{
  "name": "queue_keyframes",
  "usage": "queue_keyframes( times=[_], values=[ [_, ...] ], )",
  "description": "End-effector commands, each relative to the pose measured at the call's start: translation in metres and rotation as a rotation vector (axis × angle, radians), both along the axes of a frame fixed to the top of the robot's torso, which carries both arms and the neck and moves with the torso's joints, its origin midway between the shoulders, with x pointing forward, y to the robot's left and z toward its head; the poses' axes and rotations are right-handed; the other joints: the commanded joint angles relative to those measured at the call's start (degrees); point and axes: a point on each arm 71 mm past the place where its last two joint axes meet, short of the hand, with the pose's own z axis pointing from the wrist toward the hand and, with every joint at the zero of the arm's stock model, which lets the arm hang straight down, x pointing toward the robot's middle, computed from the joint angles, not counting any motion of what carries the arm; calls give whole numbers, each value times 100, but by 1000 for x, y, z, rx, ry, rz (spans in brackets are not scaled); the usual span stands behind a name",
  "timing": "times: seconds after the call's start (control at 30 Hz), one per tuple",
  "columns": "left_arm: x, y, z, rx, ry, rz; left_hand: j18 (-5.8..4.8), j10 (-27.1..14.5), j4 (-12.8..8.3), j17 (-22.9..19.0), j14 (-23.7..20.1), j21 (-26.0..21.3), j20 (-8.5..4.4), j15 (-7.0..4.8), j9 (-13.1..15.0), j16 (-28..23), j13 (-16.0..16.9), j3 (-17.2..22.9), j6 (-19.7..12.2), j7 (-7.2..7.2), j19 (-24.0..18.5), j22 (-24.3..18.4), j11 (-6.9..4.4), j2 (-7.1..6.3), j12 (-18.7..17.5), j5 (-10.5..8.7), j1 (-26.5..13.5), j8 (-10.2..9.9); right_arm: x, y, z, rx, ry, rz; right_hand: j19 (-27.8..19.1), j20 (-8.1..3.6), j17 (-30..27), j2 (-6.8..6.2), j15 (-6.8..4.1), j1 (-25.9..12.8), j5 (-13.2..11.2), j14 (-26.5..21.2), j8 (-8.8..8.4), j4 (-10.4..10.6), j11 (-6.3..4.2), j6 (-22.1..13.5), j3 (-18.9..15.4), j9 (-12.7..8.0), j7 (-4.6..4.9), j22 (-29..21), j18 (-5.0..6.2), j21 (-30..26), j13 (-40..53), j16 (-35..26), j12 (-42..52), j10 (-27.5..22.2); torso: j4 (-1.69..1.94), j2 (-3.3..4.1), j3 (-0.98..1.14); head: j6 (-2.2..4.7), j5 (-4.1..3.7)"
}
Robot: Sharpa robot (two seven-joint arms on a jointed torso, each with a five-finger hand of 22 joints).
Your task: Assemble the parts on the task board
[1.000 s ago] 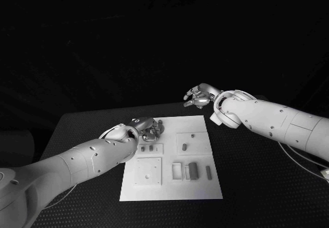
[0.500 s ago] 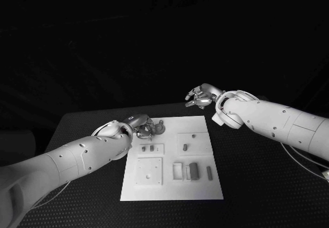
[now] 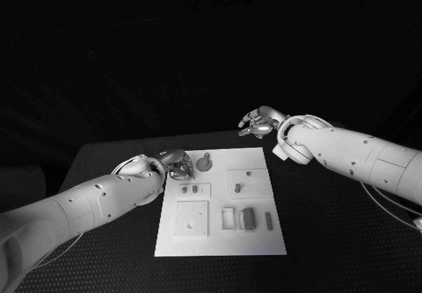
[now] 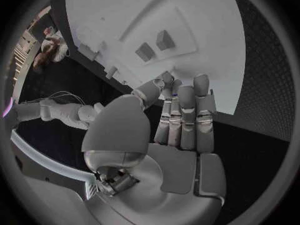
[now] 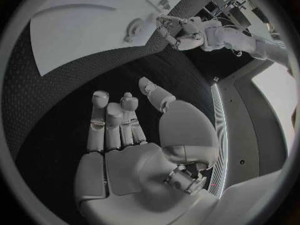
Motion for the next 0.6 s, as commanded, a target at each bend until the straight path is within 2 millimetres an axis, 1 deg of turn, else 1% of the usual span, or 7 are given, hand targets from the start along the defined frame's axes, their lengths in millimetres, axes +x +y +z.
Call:
queue_keyframes(
  times=[0.03,0.3,0.5,0.6],
  values=[
    [0,-1,-2,8,24,-3,175,72,-5,-6,36,25,-44,1,10,34,9,33,56,8,11,142,19,57,21,37,-11,39,0,1,0,0,0,13,-21,0,-2,30,6,-12,33,-28,-28,3,190,522,20,-8,278,84,91,-29,-8,-19,-5,-595,-2,0,5,0,5],
    [1,2,-5,17,25,6,174,73,-5,-8,38,28,-45,0,11,36,10,35,55,9,11,142,18,61,17,38,-14,37,0,2,0,1,0,14,-21,1,-2,31,6,-12,33,-28,-29,3,190,522,19,-8,278,84,91,-29,-9,-19,-4,-595,-1,-2,7,-4,12],
    [-1,-5,-7,11,28,-10,172,77,-4,-10,38,31,-46,-1,12,37,12,36,54,10,11,142,18,64,14,38,-19,37,0,2,0,1,0,15,-21,1,-2,31,6,-12,33,-28,-29,3,190,522,19,-8,278,85,91,-29,-9,-19,-3,-595,-3,-1,9,-18,6],
    [-2,-7,-8,8,28,-14,172,77,-4,-11,38,31,-47,-1,12,37,12,37,53,10,11,142,18,65,12,38,-20,36,0,3,0,1,0,15,-21,1,-2,31,6,-12,33,-28,-29,3,190,522,19,-9,278,85,91,-29,-9,-19,-3,-596,-3,0,6,-16,7]
  ],
)
